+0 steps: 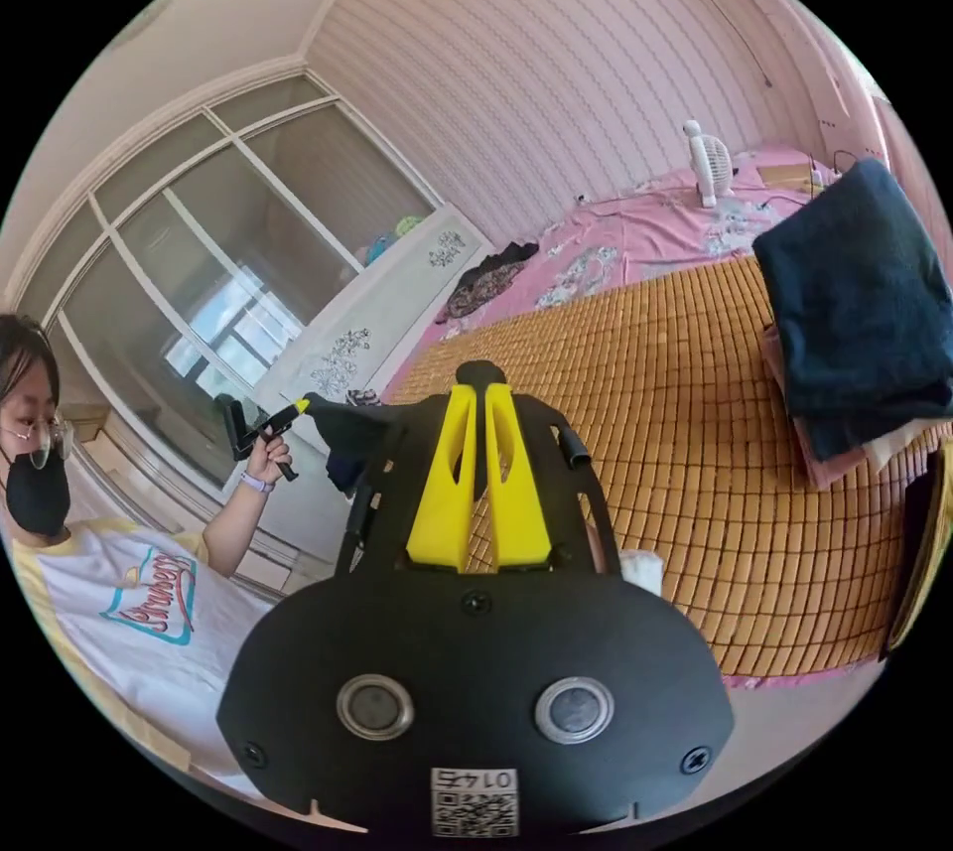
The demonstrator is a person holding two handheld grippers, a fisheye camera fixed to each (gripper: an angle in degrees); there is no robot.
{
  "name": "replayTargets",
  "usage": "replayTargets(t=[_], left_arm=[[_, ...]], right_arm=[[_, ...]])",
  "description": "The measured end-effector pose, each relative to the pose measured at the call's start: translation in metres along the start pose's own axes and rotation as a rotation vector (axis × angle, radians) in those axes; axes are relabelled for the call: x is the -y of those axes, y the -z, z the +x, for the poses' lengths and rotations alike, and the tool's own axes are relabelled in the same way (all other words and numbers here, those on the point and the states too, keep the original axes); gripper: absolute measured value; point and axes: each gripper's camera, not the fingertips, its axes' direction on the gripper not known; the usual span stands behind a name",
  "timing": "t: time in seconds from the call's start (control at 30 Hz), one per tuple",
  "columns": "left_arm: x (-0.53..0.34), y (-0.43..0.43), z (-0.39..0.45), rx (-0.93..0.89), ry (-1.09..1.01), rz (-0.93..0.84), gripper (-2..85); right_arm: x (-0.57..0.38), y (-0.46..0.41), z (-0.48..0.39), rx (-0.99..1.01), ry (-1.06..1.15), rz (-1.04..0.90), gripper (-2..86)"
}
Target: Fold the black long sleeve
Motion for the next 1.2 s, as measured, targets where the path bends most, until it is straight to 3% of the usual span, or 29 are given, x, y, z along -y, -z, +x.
replayTargets(t=[0.23,0.4,0.5,0.6,0.83,0.9,0.97,1.07,1.2], left_arm=[[0.091,0.15,0.057,-0.038,-0.109,0.425,-1.0],[0.111,0.22,0.105,0.07,-0.167,0.544,-1.0],[0.107,0.247,0.13,0.068,-0.22,0.597,-1.0],[0.104,0.268,0.147,0.091,-0.239,0.621,-1.0],[0.092,0.341,0.184,0.01,-0.336,0.89,-1.0],[0.104,0.349,0.185,0.03,-0.355,0.882,-1.0],[0.118,0.337,0.176,0.083,-0.332,0.813,-1.0],[0.142,0.278,0.133,0.175,-0.209,0.563,-1.0],[0.146,0.165,0.055,0.284,0.002,0.214,-1.0]], right_arm=[[0.092,0.13,-0.143,0.148,0.266,0.408,0.3],[0.106,0.178,-0.215,0.046,0.349,0.465,0.3],[0.083,0.221,-0.251,0.089,0.425,0.616,0.3],[0.078,0.23,-0.289,-0.101,0.511,0.549,0.2],[0.042,0.299,-0.381,-0.025,0.785,0.699,0.2],[0.049,0.302,-0.392,-0.049,0.815,0.694,0.2],[0.078,0.272,-0.385,-0.087,0.775,0.556,0.2],[0.121,0.184,-0.338,-0.153,0.639,0.233,0.3],[0.147,0.059,-0.25,-0.215,0.401,-0.048,0.4]])
